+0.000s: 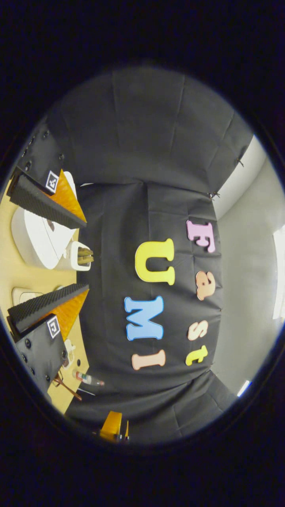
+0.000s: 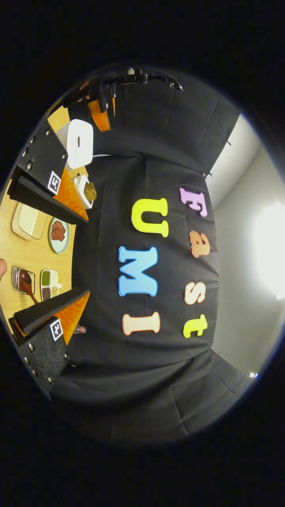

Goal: Close the left gripper, press the button to open the rice cooker; take a wooden spoon from the chopstick holder with the right hand, scoop a spoonful of rice and pour it into the rice cooker, then put the wooden spoon back into the chopstick holder.

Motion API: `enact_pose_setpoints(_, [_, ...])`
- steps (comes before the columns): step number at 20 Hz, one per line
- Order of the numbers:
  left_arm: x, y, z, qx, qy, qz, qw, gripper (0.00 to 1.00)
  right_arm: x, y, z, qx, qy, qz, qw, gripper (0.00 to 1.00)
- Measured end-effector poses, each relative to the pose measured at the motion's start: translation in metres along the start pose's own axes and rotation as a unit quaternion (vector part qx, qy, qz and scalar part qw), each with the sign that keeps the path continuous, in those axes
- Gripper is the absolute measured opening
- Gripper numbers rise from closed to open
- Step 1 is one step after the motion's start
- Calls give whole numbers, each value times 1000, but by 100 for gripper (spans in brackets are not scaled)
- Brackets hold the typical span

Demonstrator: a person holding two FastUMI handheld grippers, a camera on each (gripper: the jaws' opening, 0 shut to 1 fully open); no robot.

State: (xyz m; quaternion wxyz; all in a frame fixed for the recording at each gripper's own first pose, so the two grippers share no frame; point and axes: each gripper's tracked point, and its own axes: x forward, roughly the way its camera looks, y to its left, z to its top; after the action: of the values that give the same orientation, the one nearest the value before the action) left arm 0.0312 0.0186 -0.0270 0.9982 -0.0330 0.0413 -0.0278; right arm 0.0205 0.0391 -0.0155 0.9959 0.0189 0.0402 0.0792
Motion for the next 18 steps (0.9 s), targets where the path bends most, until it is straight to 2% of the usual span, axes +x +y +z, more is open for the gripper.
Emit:
enact_pose_setpoints(7, [-36,-19,17,-5,-32,-16,999,96,-8,9,-2,9,-9,-12,1000,98])
enact_pose_setpoints(18, [-51,-29,23,-6,-28,-27,999,96,-24,15,8,-7,-23,-1,1000,98])
